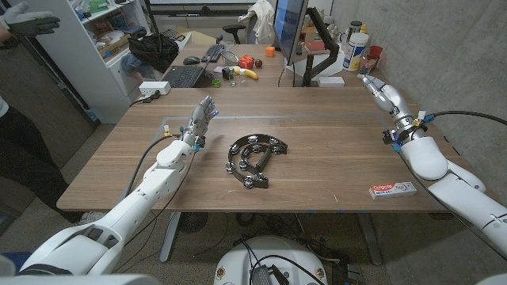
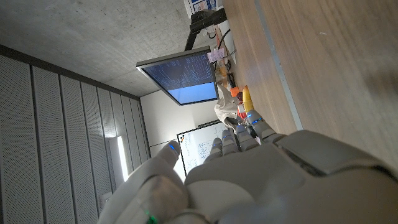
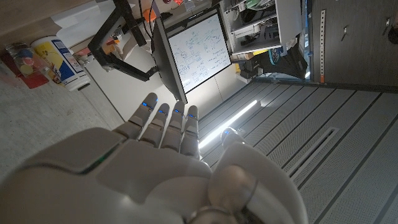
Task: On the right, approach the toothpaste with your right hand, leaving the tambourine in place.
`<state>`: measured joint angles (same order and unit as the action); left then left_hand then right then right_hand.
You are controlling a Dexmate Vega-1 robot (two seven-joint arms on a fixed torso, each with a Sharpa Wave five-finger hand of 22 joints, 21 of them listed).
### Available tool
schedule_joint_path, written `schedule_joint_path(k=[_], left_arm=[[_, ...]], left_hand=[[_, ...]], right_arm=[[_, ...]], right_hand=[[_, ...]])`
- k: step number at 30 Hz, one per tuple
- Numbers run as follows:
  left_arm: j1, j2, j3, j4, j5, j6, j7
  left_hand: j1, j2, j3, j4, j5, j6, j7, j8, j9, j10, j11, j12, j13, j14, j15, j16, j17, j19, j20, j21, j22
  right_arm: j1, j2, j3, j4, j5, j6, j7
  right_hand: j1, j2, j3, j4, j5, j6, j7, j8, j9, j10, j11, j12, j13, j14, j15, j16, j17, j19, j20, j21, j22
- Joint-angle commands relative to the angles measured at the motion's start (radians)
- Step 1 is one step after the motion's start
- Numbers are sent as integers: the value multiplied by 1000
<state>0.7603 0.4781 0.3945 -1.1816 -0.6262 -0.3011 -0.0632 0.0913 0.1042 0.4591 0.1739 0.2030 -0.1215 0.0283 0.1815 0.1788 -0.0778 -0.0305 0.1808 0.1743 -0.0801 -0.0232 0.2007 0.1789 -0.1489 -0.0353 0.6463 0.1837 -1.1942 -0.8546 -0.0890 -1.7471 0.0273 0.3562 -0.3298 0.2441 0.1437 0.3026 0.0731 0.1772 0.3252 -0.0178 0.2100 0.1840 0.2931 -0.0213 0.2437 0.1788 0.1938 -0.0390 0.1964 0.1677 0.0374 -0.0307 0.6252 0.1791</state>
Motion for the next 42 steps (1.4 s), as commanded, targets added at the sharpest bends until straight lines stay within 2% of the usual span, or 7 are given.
schedule_joint_path(k=[1, 18, 22, 42], left_arm=[[-10, -5, 4, 14, 1, -1, -7], [-5, -3, 3, 9, 0, -3, -7], [-4, -3, 2, 10, 1, -5, -7], [-4, -3, 1, 14, -3, -11, -15]], left_hand=[[-10, 62, 9, 2, 6, -6, -1, 5, 3, -12, 0, 4, 5, -7, 0, 0, 2, -6, -28, -7, 4], [-11, 62, 11, 2, 5, -3, -1, 7, 3, -12, -3, 4, 5, -6, 0, 0, 2, -5, -27, -8, 4], [-12, 62, 11, 2, 5, -3, -1, 7, 3, -12, -3, 4, 5, -6, 0, 0, 2, -5, -27, -9, 4], [-13, 63, 14, 2, 5, -2, -2, 7, 3, -12, -1, 4, 5, -6, 0, 0, 2, -5, -26, -11, 4]], right_arm=[[-71, -36, 61, -67, -50, -23, 16], [-151, -42, 144, -137, -118, -38, 48], [-184, -39, 176, -182, -151, -64, 52], [-258, 20, 270, -271, -248, -102, 99]], right_hand=[[-2, -7, 5, 2, 0, 9, 1, -2, 1, 5, -3, -1, 4, 11, -24, -2, 2, 12, -40, -2, 4], [-5, -8, 6, 3, 0, 14, 1, -4, 1, 11, -4, -2, 4, 17, -25, -4, 2, 23, -44, -2, 4], [-6, -8, 7, 3, 0, 16, 0, -4, 1, 12, -3, -2, 4, 17, -25, -5, 2, 24, -44, -2, 4], [-12, -9, 7, 6, 0, 21, -2, -6, 2, 17, -6, -4, 4, 21, -23, -7, 3, 28, -47, -6, 4]])
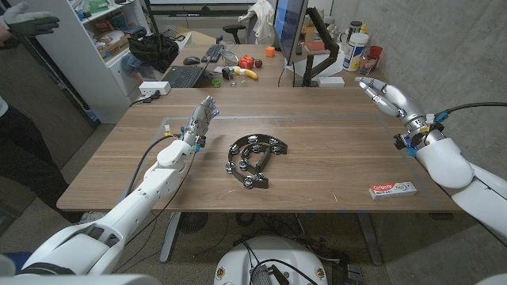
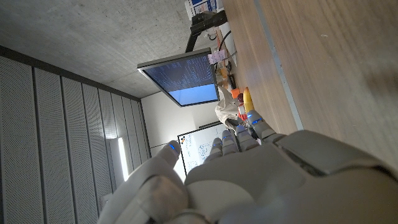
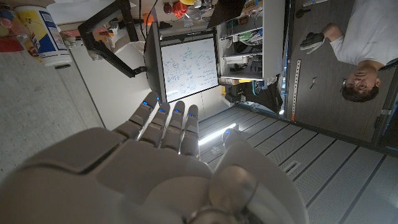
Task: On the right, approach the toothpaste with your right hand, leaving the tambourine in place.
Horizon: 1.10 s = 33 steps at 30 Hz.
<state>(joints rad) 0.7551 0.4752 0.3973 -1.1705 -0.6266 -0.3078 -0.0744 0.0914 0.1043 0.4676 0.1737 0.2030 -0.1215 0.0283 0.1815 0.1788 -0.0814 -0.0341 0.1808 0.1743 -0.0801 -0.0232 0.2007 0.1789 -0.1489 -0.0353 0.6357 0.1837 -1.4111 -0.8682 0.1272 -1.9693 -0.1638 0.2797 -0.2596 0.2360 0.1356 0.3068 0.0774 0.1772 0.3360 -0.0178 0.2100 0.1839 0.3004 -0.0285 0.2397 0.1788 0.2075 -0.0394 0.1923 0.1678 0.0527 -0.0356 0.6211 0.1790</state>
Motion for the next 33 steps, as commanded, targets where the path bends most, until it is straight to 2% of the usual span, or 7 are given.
schedule_joint_path(k=[1, 33], left_arm=[[1, 0, -2, 2, -3, -4, -4], [20, 10, -1, -32, 2, 3, 8]], left_hand=[[-13, 63, 6, 2, 5, -2, -1, 7, 3, -9, 2, 4, 5, -7, 0, 0, 2, -5, -27, 0, 4], [-15, 63, 10, 3, 5, -2, -2, 6, 3, -9, 2, 4, 5, -7, 1, 0, 2, -4, -26, -3, 4]], right_arm=[[-44, 36, 58, -53, -64, -31, 30], [-172, 137, 200, -168, -235, -100, 91]], right_hand=[[-4, -1, 3, 2, 0, 10, -2, -6, 2, 10, 2, 0, 4, 7, -23, -3, 2, 12, -42, -2, 4], [-1, -2, 8, -3, 1, 17, -7, -9, 2, 16, -3, -4, 4, 8, -24, -8, 1, 12, -41, -10, 4]])
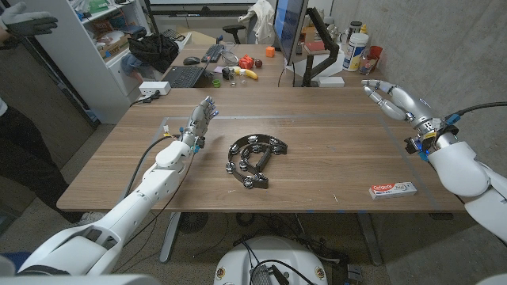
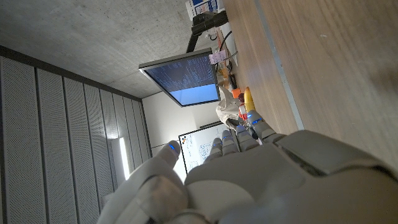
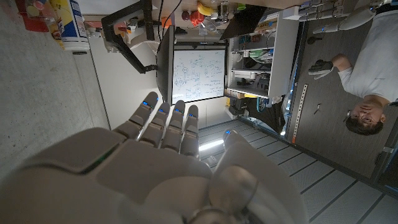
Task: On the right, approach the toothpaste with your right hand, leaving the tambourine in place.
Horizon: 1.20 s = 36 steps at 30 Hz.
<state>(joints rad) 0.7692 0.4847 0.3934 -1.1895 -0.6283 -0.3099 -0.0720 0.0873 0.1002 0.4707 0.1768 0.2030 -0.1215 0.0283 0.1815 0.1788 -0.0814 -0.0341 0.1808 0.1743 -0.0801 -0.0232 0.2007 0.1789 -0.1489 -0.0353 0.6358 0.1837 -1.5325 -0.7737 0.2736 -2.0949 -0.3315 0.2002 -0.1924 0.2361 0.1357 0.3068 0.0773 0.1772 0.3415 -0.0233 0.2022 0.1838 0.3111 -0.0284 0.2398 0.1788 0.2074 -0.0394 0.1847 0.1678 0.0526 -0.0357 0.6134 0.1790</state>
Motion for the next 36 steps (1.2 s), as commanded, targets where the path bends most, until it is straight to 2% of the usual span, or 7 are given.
schedule_joint_path(k=[1, 16, 36], left_arm=[[6, 0, 3, -14, 4, 5, 7], [13, 4, 0, -25, 5, 7, 15], [22, 10, -5, -35, 2, 4, 16]], left_hand=[[-11, 67, 7, -1, 5, -2, -2, 7, 3, -9, 0, 4, 5, -7, 1, 0, 2, -4, -26, -4, 4], [-12, 67, 9, -1, 5, -2, -2, 6, 3, -8, 4, 5, 5, -6, 1, 0, 2, -4, -25, -5, 4], [-13, 66, 11, 0, 5, -1, -3, 7, 3, -9, 3, 4, 5, -7, 0, 0, 2, -4, -24, -8, 4]], right_arm=[[-55, 47, 58, -46, -71, -21, 25], [-90, 101, 93, -82, -127, -29, 52], [-149, 162, 130, -147, -184, -87, 87]], right_hand=[[-1, -2, 9, -3, 1, 12, -2, -1, 2, 6, -3, -4, 4, 8, -25, -1, 1, 12, -41, -3, 4], [5, -3, 13, -9, 1, 14, -4, -2, 2, 8, -5, -6, 4, 9, -27, -2, 0, 14, -43, -6, 4], [15, -4, 20, -20, 1, 5, -9, -9, 3, 0, -9, -14, 4, 4, -23, -6, -1, 13, -39, -13, 4]])
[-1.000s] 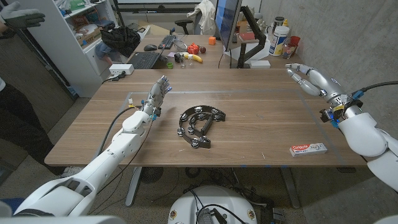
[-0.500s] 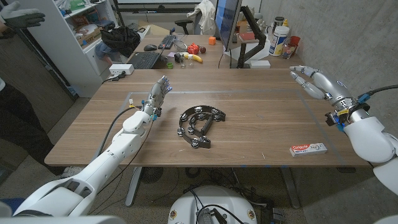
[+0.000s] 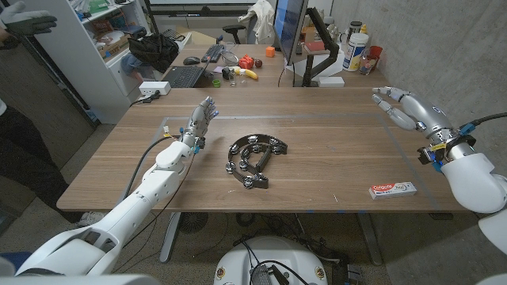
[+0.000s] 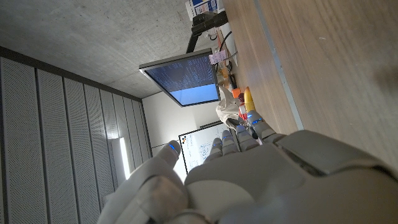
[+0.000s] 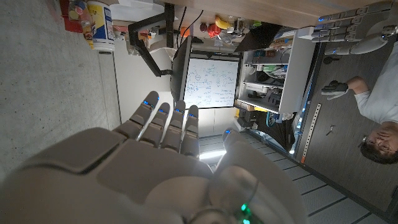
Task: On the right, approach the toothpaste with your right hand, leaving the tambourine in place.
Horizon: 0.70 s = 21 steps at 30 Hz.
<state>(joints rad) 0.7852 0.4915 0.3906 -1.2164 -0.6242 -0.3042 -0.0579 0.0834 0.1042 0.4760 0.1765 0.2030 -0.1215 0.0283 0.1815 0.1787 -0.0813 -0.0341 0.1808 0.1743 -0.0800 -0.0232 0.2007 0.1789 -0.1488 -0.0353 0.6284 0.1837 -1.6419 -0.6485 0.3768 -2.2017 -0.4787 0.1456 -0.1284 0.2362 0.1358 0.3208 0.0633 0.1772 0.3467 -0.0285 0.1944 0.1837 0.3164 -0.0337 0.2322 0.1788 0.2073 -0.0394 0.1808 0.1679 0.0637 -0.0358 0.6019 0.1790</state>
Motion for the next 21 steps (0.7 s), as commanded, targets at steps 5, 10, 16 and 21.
schedule_joint_path(k=[5, 10, 16, 21], left_arm=[[7, 2, -1, -14, 0, -3, 5], [8, 2, 1, -19, 2, -3, 7], [7, 1, 3, -22, 6, -2, 10], [7, 0, 3, -25, 7, -2, 13]], left_hand=[[-10, 62, 6, 0, 5, -3, -9, 6, 3, -11, 3, 4, 5, -7, 0, 0, 2, -4, -24, -1, 4], [-10, 62, 7, 0, 4, -3, -10, 6, 3, -11, 2, 4, 5, -7, 0, 0, 2, -4, -24, -1, 4], [-10, 62, 7, 0, 4, -3, -10, 6, 3, -11, 3, 4, 5, -8, 0, -1, 2, -4, -24, -2, 4], [-11, 61, 8, 0, 4, -3, -10, 6, 3, -11, 2, 4, 5, -7, 0, 0, 2, -4, -24, -2, 4]], right_arm=[[-51, 47, 35, -50, -53, -43, 31], [-61, 51, 36, -56, -70, -58, 44], [-69, 56, 38, -64, -87, -73, 52], [-74, 56, 36, -70, -97, -87, 64]], right_hand=[[20, -4, 8, -11, 1, 0, -5, -1, 3, -5, -5, -7, 4, 4, -25, -3, -2, 2, -39, -3, 4], [24, -6, 10, -15, 1, 0, -6, -1, 3, -4, -6, -7, 4, 5, -27, -2, -2, 3, -38, -4, 4], [26, -6, 11, -18, 1, -1, -9, -2, 3, -5, -4, -9, 4, 5, -26, -3, -2, 4, -38, -6, 4], [28, -6, 13, -20, 0, -2, -12, -3, 3, -9, 0, -11, 4, 4, -27, -3, -2, 4, -38, -7, 4]])
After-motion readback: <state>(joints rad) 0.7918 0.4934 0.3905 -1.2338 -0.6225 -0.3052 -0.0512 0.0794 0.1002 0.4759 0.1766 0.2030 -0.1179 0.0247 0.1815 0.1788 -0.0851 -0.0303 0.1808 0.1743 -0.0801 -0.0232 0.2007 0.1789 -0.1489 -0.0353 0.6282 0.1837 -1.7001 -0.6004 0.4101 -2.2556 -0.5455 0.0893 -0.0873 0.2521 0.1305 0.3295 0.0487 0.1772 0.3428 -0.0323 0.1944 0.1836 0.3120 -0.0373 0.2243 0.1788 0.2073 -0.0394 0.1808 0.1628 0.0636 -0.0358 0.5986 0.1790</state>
